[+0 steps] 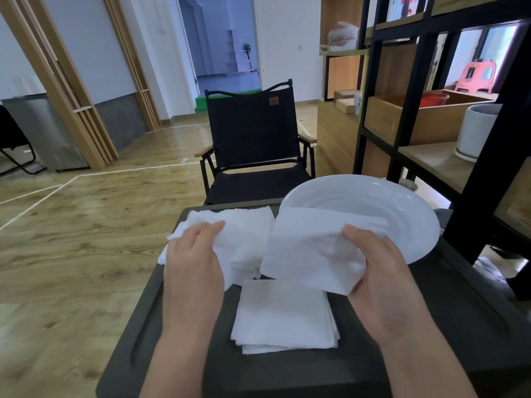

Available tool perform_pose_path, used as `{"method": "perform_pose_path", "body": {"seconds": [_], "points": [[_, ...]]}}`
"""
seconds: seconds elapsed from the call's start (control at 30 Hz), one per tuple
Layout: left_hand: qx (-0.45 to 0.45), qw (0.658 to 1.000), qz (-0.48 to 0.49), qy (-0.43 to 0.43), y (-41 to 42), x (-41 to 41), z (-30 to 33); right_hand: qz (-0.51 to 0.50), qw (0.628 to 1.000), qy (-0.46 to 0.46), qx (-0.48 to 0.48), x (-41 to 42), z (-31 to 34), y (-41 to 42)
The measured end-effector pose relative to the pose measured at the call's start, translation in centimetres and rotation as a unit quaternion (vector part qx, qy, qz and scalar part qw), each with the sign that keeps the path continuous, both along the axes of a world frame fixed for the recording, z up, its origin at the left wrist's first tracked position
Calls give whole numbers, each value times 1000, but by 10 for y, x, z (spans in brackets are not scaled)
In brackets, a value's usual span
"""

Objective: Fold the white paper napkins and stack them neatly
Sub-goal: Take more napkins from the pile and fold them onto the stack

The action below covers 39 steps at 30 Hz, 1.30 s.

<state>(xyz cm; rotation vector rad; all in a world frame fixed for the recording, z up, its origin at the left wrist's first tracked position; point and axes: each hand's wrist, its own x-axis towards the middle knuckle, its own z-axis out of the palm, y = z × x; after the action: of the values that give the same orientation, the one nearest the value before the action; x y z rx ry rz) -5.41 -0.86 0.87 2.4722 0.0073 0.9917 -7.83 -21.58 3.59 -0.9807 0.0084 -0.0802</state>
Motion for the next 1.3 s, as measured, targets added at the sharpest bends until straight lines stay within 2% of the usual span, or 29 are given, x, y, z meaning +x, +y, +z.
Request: {"method": "perform_pose_path", "body": {"seconds": [0.1, 0.17, 0.3, 0.37, 0.43, 0.47, 0.53, 0.57, 0.63, 0.73, 0.83, 0.97, 1.13, 1.3], "points": [[-34, 989, -55, 133, -3, 3, -7, 16, 1000, -1, -26, -1, 0, 0], [-28, 979, -59, 192, -5, 3, -10, 32, 998, -11, -59, -2, -1, 1], [-70, 970, -78, 221, -4, 2, -12, 33, 993, -13, -109, -3, -2, 2], [-79, 973, -80, 202, -4, -1, -10, 37, 991, -23, -130, -4, -2, 3], [-168, 969, -83, 160, -11, -9, 1, 38, 989, -28, -137, -5, -2, 3], [-249, 950, -94, 164, -17, -14, 10, 39, 989, -28, -137, -5, -2, 3], [-381, 883, -140, 236, -27, -25, 31, 48, 988, -29, -146, -5, -2, 3], [-407, 852, -172, 279, -31, -32, 42, 55, 986, -29, -156, -5, -2, 2], [-424, 824, -232, 294, -33, -42, 54, 67, 982, -30, -171, -4, -2, 2], [-399, 843, -246, 265, -27, -45, 55, 67, 976, -47, -204, -4, -2, 2], [-389, 843, -252, 272, -22, -44, 53, 62, 970, -49, -230, -4, -1, 1], [-321, 876, -274, 232, -17, -44, 49, 67, 968, -45, -238, -4, 0, 2], [-333, 893, -258, 160, -18, -42, 47, 76, 966, -54, -243, -6, 2, 5], [-307, 912, -242, 127, -16, -42, 47, 68, 962, -73, -255, -5, 1, 5]]}}
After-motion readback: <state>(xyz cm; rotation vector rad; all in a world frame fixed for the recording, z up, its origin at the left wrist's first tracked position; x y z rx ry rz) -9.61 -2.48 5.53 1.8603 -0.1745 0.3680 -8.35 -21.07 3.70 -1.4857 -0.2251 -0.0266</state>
